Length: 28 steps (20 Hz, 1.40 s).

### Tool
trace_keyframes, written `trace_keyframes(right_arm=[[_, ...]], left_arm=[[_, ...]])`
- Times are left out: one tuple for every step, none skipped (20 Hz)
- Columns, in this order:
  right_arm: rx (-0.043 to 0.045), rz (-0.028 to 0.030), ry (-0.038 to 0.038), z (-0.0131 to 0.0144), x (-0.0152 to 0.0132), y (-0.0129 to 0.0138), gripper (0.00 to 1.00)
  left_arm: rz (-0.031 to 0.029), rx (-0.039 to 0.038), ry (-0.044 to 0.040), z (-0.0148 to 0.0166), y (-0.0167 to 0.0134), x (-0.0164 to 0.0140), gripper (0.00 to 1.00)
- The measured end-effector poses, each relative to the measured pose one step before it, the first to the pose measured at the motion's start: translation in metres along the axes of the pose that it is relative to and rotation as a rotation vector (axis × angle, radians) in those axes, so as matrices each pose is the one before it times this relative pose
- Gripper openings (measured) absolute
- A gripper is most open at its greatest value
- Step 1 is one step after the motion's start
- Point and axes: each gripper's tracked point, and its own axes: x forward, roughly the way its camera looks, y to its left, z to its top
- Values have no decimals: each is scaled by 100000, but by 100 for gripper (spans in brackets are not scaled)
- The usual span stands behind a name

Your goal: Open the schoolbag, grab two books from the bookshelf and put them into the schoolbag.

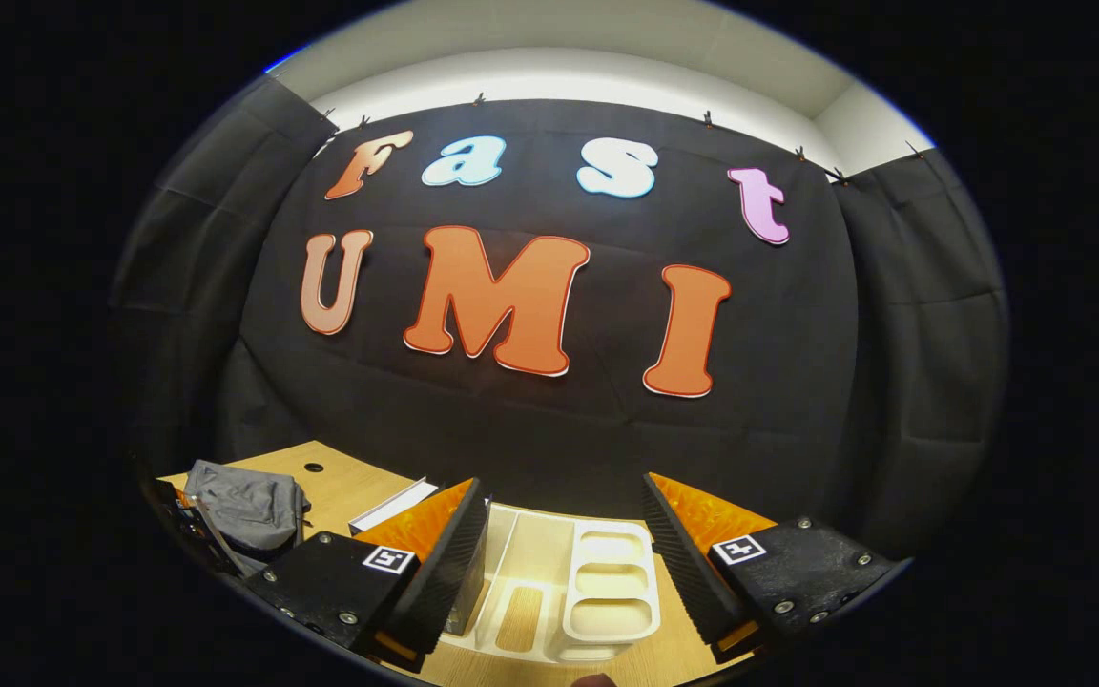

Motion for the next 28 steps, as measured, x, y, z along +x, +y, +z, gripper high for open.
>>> trace_keyframes(right_arm=[[-508,384,607,105,159,453,97],[-323,86,1180,-73,23,480,97],[137,54,1548,-98,154,470,97],[498,-89,3111,-261,187,980,97],[-253,-711,3012,-384,432,1091,97],[-781,-839,2192,-309,241,500,97],[-519,116,3495,-412,330,1091,97],[-235,983,2771,-314,377,948,98],[15,1190,3402,-315,416,974,97],[931,2007,5014,-546,500,1243,97],[1660,1926,4055,-239,430,1031,97],[2653,1596,4796,-266,622,1013,97],[2470,1006,3741,-268,540,497,98],[1914,549,3424,-266,491,530,98],[727,328,3591,-1,678,517,98],[-911,-274,2875,-109,463,263,98],[-2387,-721,3857,47,556,93,98],[-1662,-226,3237,-59,434,216,98],[-1093,406,4464,-234,626,526,98],[120,1170,4109,-152,389,406,98],[413,2247,4236,-157,352,618,98],[152,1555,4036,-215,423,559,98],[-436,1270,3365,-22,472,507,98],[-2243,34,3541,-73,800,464,98],[-3196,-285,2736,165,496,218,98],[-4340,-1600,3467,392,520,-131,98],[-1876,-841,2490,402,243,-64,97],[-84,-735,2314,87,910,55,96]], left_arm=[[-1959,-903,-707,-24,132,148,21],[-2651,-1476,-451,-102,-42,46,16],[-2751,-1465,-939,58,26,92,11],[-3909,-2016,-847,124,200,39,8],[-7774,-4683,-1332,-273,291,8,8],[-4927,-2569,-422,-44,97,45,8],[-5580,-3498,-360,18,372,22,8],[-4092,-2604,-387,77,280,52,7],[-3920,-2367,30,-161,467,-161,7],[-3505,-2005,-562,261,547,51,7],[-4948,-2857,102,88,794,-99,7],[-4073,-2993,-551,339,796,-225,7],[-3083,-1608,505,138,473,-192,7],[-2227,-1675,-68,160,712,-137,7],[-2815,-1576,460,110,341,-246,7],[-2953,-2053,168,272,400,-226,7],[-2774,-1106,563,27,175,-286,7],[-2781,-649,633,242,390,-362,7],[-1980,-585,515,149,261,-204,7],[-2660,-1645,1757,135,319,-273,7],[-2368,-1395,835,139,262,-269,7],[-1795,-822,826,229,256,-188,7],[-1325,-303,838,125,281,-116,7],[-1677,593,1040,66,235,-224,7],[-1853,-361,1453,-74,12,-202,7],[-2218,185,1624,-69,-110,-216,7],[-751,632,1088,-27,126,-56,7],[-277,1370,944,-33,237,41,7]])
